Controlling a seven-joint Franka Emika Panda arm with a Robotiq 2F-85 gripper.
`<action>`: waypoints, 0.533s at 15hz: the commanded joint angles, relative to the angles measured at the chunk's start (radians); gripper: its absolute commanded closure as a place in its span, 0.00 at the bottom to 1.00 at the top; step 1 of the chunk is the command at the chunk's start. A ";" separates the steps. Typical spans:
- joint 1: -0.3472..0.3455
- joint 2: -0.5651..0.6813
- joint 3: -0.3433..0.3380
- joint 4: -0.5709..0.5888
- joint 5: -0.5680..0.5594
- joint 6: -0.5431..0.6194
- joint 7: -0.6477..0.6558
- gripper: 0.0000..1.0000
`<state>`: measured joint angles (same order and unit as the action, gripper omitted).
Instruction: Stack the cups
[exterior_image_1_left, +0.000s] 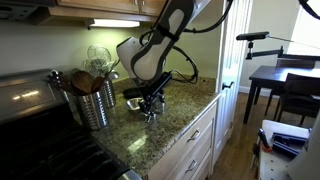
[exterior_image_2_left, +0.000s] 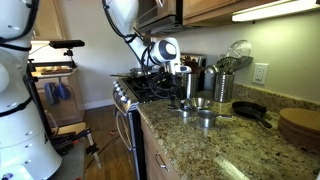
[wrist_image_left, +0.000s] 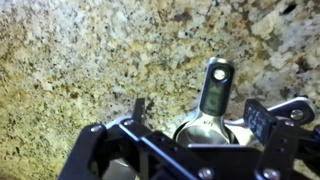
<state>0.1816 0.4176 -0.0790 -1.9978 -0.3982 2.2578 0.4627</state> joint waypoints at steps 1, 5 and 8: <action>0.001 -0.052 -0.012 -0.019 0.016 -0.032 0.054 0.00; -0.002 -0.069 -0.006 -0.016 0.092 -0.033 0.142 0.00; -0.002 -0.081 0.001 -0.018 0.151 -0.031 0.207 0.00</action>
<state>0.1799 0.3840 -0.0855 -1.9968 -0.2970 2.2575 0.6001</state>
